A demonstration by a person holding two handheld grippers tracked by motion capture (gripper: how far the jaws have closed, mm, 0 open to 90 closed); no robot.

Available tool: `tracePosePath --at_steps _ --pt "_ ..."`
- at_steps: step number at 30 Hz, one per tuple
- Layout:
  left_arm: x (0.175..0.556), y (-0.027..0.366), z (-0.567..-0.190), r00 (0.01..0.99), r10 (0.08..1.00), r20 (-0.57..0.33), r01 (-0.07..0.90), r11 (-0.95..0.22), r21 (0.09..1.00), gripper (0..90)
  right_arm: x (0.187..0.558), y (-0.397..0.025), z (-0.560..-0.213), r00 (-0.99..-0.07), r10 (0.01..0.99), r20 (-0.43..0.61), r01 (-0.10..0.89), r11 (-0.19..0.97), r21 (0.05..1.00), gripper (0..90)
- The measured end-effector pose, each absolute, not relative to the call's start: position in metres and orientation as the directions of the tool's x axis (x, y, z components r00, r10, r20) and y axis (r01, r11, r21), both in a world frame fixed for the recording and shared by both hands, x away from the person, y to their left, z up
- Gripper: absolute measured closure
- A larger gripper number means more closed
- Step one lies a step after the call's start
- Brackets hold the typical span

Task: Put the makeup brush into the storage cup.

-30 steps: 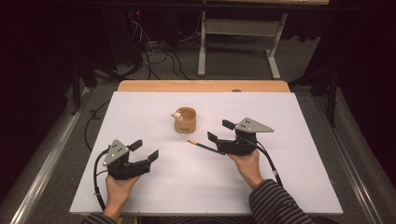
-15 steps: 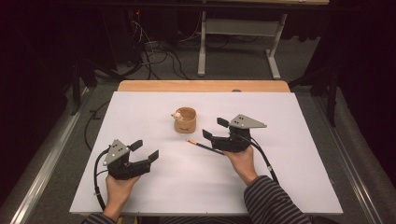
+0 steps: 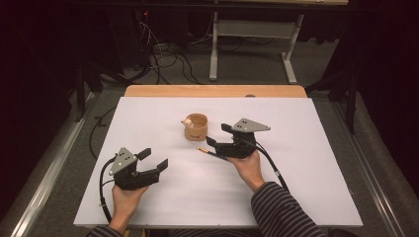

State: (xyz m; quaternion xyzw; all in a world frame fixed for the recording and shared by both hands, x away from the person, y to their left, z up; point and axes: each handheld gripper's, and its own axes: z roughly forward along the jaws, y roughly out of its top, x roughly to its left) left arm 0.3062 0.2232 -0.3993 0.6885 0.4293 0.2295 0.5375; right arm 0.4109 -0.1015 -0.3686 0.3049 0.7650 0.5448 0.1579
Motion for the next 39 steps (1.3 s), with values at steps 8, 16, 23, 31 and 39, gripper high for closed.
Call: tracePosePath --at_steps 8,16,23,31,39 --pt "0.3063 0.2232 -0.3993 0.525 0.838 -0.146 0.344 -0.052 0.938 24.4 0.4146 -0.0943 -0.3684 -0.767 0.635 0.096 0.302 0.226 0.926 26.1" --pt "0.306 0.2233 -0.3992 0.526 0.838 -0.144 0.343 -0.055 0.938 24.4 0.4164 -0.0912 -0.3667 -0.77 0.632 0.087 0.306 0.246 0.92 26.1" --pt "0.3061 0.2232 -0.3992 0.526 0.838 -0.143 0.345 -0.056 0.937 24.4 0.4178 -0.0933 -0.3656 -0.77 0.634 0.073 0.319 0.282 0.905 26.0" --pt "0.306 0.2232 -0.3992 0.527 0.838 -0.142 0.344 -0.058 0.937 24.5 0.4184 -0.0944 -0.3639 -0.769 0.637 0.057 0.333 0.323 0.886 26.1" --pt "0.3061 0.2231 -0.3993 0.526 0.839 -0.14 0.343 -0.059 0.937 24.6 0.4205 -0.0925 -0.3605 -0.781 0.624 0.035 0.355 0.398 0.846 27.5"
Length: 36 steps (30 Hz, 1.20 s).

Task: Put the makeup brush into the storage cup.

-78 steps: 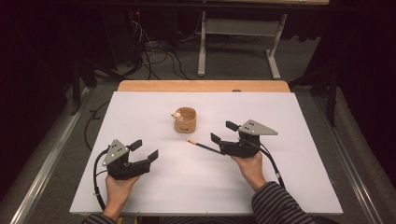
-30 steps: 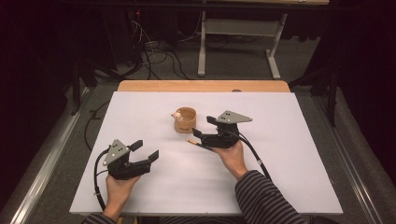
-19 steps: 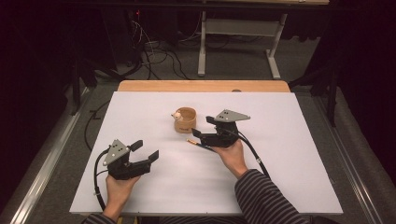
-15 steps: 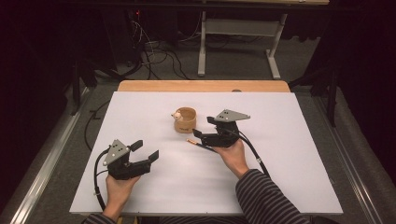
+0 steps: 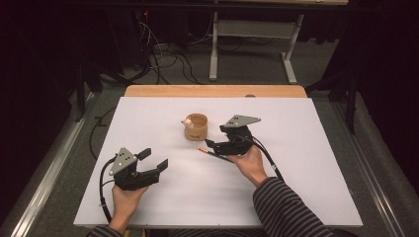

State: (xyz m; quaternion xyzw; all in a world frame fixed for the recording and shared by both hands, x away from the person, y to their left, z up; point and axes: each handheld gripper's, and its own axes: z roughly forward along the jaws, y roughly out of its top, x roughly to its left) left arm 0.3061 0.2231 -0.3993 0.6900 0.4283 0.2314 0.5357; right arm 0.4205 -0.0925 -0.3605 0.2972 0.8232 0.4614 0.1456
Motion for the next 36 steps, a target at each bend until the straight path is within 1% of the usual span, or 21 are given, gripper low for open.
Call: tracePosePath --at_steps 13,21,27,28,31,36 --pt "0.306 0.223 -0.399 0.527 0.838 -0.14 0.344 -0.06 0.937 24.6 0.422 -0.091 -0.354 -0.8 0.6 -0.007 0.344 0.467 0.815 30.9" --pt "0.306 0.223 -0.399 0.527 0.839 -0.14 0.344 -0.06 0.937 24.6 0.423 -0.087 -0.351 -0.813 0.582 -0.024 0.359 0.534 0.766 33.1" --pt "0.306 0.223 -0.399 0.525 0.84 -0.141 0.344 -0.058 0.937 24.6 0.426 -0.085 -0.349 -0.812 0.582 -0.035 0.373 0.564 0.737 33.3" --pt "0.306 0.223 -0.399 0.524 0.84 -0.141 0.344 -0.058 0.937 24.7 0.426 -0.085 -0.348 -0.818 0.573 -0.053 0.365 0.588 0.722 33.1" --pt "0.306 0.223 -0.399 0.524 0.84 -0.14 0.345 -0.058 0.937 24.7 0.426 -0.083 -0.347 -0.818 0.574 -0.048 0.374 0.593 0.712 32.7" --pt "0.306 0.224 -0.399 0.523 0.84 -0.144 0.343 -0.053 0.938 24.9 0.428 -0.08 -0.348 -0.831 0.553 -0.056 0.378 0.636 0.673 33.5"
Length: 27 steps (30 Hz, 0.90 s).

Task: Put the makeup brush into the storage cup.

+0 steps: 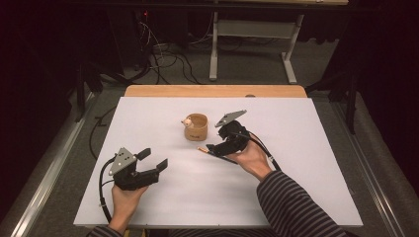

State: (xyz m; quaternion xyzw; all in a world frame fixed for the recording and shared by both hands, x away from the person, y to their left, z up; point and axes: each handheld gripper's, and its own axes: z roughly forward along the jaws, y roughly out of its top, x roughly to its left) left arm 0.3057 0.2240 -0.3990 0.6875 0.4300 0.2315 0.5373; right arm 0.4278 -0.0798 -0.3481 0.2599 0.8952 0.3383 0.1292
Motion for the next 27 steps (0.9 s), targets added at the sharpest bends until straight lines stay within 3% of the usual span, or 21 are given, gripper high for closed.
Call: tracePosePath --at_steps 13,20,27 --pt "0.306 0.2236 -0.3991 0.523 0.841 -0.143 0.344 -0.055 0.937 25.1 0.4323 -0.0818 -0.3459 -0.832 0.552 -0.049 0.393 0.65 0.65 35.3" --pt "0.3064 0.2236 -0.3993 0.523 0.84 -0.143 0.345 -0.055 0.937 25.1 0.4361 -0.08 -0.3431 -0.839 0.541 -0.06 0.406 0.694 0.594 37.3" --pt "0.3063 0.2236 -0.3993 0.523 0.84 -0.143 0.345 -0.055 0.937 25.0 0.4375 -0.0785 -0.3416 -0.842 0.536 -0.067 0.406 0.71 0.575 33.9"
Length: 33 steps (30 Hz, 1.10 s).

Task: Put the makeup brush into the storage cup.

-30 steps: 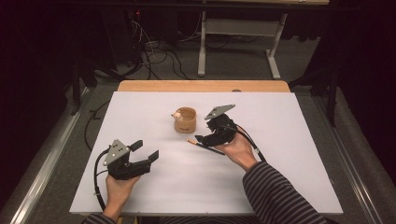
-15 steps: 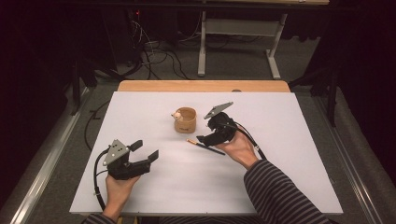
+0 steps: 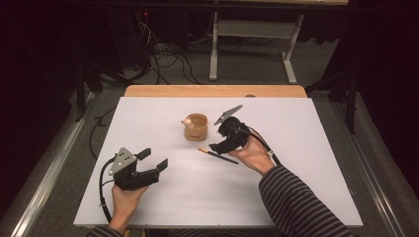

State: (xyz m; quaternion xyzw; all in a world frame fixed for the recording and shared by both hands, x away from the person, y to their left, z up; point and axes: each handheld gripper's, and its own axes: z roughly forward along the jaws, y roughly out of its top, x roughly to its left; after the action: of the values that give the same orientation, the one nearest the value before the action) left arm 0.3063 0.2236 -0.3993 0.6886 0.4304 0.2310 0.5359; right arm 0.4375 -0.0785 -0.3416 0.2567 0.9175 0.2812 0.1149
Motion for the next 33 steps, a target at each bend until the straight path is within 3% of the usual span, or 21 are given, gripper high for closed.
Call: tracePosePath --at_steps 10,17,33 --pt "0.306 0.224 -0.399 0.523 0.84 -0.142 0.345 -0.056 0.937 25.0 0.441 -0.073 -0.341 -0.846 0.526 -0.088 0.411 0.748 0.521 34.8" --pt "0.306 0.224 -0.399 0.523 0.84 -0.142 0.345 -0.057 0.937 25.0 0.446 -0.074 -0.343 -0.848 0.524 -0.077 0.432 0.768 0.473 42.6" --pt "0.306 0.224 -0.399 0.523 0.84 -0.143 0.345 -0.055 0.937 25.0 0.454 -0.069 -0.35 -0.867 0.497 -0.041 0.444 0.806 0.392 51.5"
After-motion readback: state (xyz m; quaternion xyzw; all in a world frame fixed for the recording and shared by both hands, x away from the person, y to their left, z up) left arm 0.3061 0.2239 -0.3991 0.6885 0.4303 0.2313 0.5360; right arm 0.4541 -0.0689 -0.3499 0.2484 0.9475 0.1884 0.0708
